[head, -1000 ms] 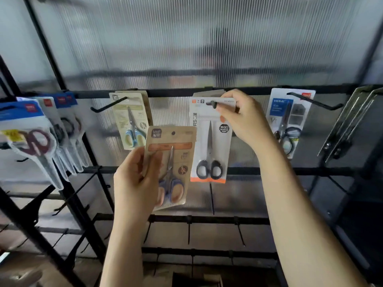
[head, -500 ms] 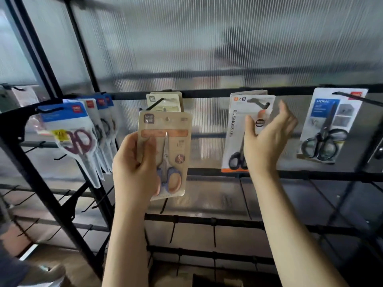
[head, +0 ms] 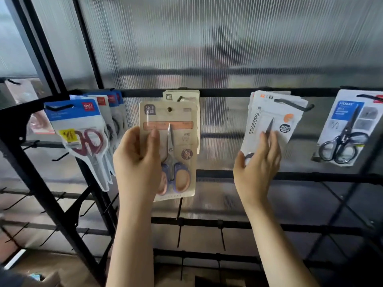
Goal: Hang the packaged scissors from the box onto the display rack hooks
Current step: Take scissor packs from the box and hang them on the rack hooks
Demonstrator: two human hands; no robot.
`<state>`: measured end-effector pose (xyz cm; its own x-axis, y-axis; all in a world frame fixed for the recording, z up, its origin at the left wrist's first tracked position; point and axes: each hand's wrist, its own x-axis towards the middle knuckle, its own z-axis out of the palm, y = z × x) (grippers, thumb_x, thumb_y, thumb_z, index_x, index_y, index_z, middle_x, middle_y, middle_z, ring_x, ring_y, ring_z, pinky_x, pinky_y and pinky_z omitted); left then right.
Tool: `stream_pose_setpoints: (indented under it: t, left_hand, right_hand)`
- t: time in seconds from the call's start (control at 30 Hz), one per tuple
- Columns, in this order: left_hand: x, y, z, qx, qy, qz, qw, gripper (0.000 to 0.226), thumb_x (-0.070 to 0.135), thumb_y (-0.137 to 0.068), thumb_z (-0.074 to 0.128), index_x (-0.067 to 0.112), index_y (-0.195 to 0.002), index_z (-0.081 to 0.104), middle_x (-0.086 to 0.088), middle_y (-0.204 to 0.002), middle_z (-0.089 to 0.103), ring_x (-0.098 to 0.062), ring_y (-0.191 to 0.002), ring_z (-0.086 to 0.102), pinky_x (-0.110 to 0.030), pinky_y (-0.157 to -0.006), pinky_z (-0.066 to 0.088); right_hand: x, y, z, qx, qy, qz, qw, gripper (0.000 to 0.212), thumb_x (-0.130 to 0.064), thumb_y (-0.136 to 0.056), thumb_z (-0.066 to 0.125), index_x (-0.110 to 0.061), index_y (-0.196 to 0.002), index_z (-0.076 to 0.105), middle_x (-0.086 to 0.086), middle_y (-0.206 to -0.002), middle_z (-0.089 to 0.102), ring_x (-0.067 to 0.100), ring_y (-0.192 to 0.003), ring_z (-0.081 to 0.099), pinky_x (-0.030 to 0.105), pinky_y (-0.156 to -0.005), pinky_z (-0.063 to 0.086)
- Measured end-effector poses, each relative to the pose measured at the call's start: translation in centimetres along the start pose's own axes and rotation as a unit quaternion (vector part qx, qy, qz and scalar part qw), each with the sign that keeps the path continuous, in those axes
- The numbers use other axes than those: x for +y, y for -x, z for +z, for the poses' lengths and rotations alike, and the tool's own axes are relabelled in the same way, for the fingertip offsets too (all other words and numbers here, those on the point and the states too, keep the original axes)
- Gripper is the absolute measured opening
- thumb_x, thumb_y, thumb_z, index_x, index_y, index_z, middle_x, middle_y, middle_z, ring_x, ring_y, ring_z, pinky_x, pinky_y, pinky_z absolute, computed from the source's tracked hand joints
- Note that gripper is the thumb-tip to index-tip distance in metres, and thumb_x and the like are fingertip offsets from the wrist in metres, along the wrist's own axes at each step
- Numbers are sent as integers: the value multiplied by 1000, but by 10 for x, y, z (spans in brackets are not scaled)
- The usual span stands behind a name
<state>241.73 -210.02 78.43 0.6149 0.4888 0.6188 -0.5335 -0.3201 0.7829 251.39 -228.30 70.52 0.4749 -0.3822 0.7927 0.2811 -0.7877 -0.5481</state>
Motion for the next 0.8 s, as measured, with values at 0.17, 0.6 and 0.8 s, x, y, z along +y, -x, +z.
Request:
stream_pose_setpoints:
  t: [0.17, 0.6, 0.8]
  left_hand:
    - [-5, -6, -2, -14, -3, 2, 1000, 22, 26, -90, 56, 7, -81, 59, -20, -75, 58, -20, -65, 48, -42, -59, 45]
    - [-6, -13, -11, -45, 7, -23, 999, 27, 24, -90, 59, -1, -80, 59, -29, -74, 55, -34, -60, 50, -50, -57, 49]
    - [-16, -22, -3, -59, 9, -21, 998, 23, 22, -89, 58, 4, -74, 58, -13, -63, 52, -17, -59, 44, -35, -53, 41]
  right_hand:
    - [3, 8, 6, -15, 19, -1, 1000, 64, -20, -81, 55, -1, -139, 37, 25, -151, 26, 38, -138, 27, 45, -111, 22]
    - [1, 19, 7, -36, 67, 4, 997, 68, -11, -81, 63, -6, -143, 35, 23, -154, 17, 39, -139, 22, 47, -114, 17]
    - [-4, 29, 8, -47, 61, 7, 997, 62, -19, -81, 52, -3, -139, 40, 27, -150, 25, 45, -133, 29, 49, -112, 20]
